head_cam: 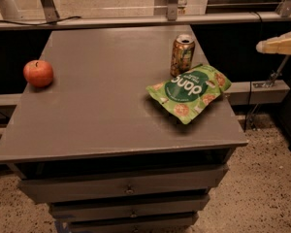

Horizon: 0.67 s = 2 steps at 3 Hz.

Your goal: Move orange can near green rice chip bag

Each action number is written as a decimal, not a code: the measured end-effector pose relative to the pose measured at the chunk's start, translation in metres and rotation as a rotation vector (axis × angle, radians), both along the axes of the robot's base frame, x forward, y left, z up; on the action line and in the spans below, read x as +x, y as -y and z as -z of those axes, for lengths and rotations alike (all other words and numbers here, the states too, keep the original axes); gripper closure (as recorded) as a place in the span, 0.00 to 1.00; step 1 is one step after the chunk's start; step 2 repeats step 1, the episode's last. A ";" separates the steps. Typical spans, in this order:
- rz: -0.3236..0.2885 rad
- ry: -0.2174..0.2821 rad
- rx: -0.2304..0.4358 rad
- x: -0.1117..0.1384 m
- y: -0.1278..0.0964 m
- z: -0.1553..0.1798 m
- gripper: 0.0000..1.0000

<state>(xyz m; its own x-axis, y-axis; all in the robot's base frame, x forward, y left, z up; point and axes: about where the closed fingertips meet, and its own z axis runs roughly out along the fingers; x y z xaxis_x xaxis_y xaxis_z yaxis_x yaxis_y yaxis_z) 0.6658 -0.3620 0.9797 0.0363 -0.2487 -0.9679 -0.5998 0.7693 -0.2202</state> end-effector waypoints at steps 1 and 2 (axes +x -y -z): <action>0.008 0.026 -0.005 0.000 0.005 -0.012 0.00; 0.008 0.026 -0.005 0.000 0.005 -0.012 0.00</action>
Offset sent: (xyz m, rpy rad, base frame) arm 0.0000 0.0000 0.0000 0.0000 0.0000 0.0000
